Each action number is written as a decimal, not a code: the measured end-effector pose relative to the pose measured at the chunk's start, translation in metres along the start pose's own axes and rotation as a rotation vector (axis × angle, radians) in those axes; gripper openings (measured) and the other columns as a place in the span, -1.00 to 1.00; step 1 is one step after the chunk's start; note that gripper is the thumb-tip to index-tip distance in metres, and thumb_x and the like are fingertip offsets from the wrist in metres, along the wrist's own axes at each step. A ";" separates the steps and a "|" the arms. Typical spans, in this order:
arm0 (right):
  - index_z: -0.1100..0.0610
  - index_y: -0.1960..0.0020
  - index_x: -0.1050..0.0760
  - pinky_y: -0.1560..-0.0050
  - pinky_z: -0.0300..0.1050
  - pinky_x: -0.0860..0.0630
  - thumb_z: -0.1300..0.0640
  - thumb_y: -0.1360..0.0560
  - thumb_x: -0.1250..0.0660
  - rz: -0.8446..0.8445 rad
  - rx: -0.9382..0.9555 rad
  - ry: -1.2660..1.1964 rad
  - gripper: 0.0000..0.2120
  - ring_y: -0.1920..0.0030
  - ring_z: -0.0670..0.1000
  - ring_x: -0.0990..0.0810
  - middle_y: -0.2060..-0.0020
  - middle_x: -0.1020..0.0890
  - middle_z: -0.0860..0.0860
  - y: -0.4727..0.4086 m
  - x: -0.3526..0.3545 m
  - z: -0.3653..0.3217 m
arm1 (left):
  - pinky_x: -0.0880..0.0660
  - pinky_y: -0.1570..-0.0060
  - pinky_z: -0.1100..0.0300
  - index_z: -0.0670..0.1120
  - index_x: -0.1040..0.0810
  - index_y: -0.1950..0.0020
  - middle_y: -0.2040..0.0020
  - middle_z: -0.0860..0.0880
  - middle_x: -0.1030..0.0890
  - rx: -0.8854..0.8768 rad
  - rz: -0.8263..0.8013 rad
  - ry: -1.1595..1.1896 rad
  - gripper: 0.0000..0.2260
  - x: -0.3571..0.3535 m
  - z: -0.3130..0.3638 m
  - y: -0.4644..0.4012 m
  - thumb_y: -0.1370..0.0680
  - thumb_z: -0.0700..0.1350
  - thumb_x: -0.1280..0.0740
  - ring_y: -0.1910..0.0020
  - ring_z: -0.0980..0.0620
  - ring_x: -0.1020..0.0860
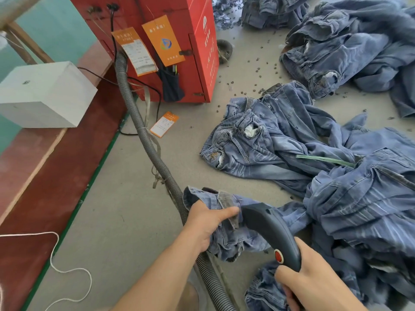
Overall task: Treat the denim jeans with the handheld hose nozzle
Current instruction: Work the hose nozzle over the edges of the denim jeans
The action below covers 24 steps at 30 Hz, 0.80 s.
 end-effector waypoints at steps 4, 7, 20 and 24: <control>0.20 0.06 -0.42 0.45 -0.17 -0.33 0.30 -0.41 -0.38 0.019 0.043 -0.025 -0.83 0.53 0.04 -0.43 0.50 -0.50 0.06 0.000 0.013 -0.004 | -0.65 -0.15 -0.11 -0.12 -0.72 -0.10 0.02 -0.07 -0.77 -0.041 -0.025 -0.013 -0.73 0.005 0.003 -0.001 -0.42 -0.22 -0.61 0.00 -0.06 -0.74; 0.20 0.07 -0.40 0.45 -0.14 -0.32 0.33 -0.42 -0.37 0.044 0.072 -0.041 -0.83 0.54 0.06 -0.42 0.50 -0.50 0.09 0.000 0.024 -0.009 | -0.65 -0.15 -0.15 -0.17 -0.69 -0.14 0.01 -0.12 -0.76 -0.040 0.002 0.018 -0.81 0.016 0.004 -0.004 -0.54 -0.30 -0.48 0.00 -0.09 -0.74; 0.06 0.15 -0.40 0.32 -0.15 -0.39 0.15 -0.46 -0.37 0.017 0.124 0.256 -0.86 0.39 -0.03 -0.56 0.45 -0.53 0.02 -0.005 -0.003 -0.021 | -0.65 -0.08 -0.06 -0.28 -0.59 -0.30 -0.26 -0.33 -0.64 -0.062 -0.384 0.386 -0.74 -0.012 0.017 0.014 -0.69 -0.29 -0.19 -0.24 -0.28 -0.64; 0.03 0.09 -0.38 0.40 -0.02 -0.48 0.13 -0.41 -0.32 0.072 0.128 0.136 -0.87 0.51 0.11 -0.57 0.46 -0.57 0.05 -0.002 0.001 -0.042 | -0.66 -0.04 -0.05 -0.23 -0.69 -0.17 -0.23 -0.33 -0.65 -0.059 -0.370 0.379 -0.73 -0.009 0.018 0.015 -0.69 -0.29 -0.19 -0.19 -0.26 -0.66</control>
Point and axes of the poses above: each hand's wrist, its own y-axis away from the middle knuckle, its own x-axis out of the back of the hand, z = x × y, the point moved 9 cm from there along -y, towards the middle knuckle
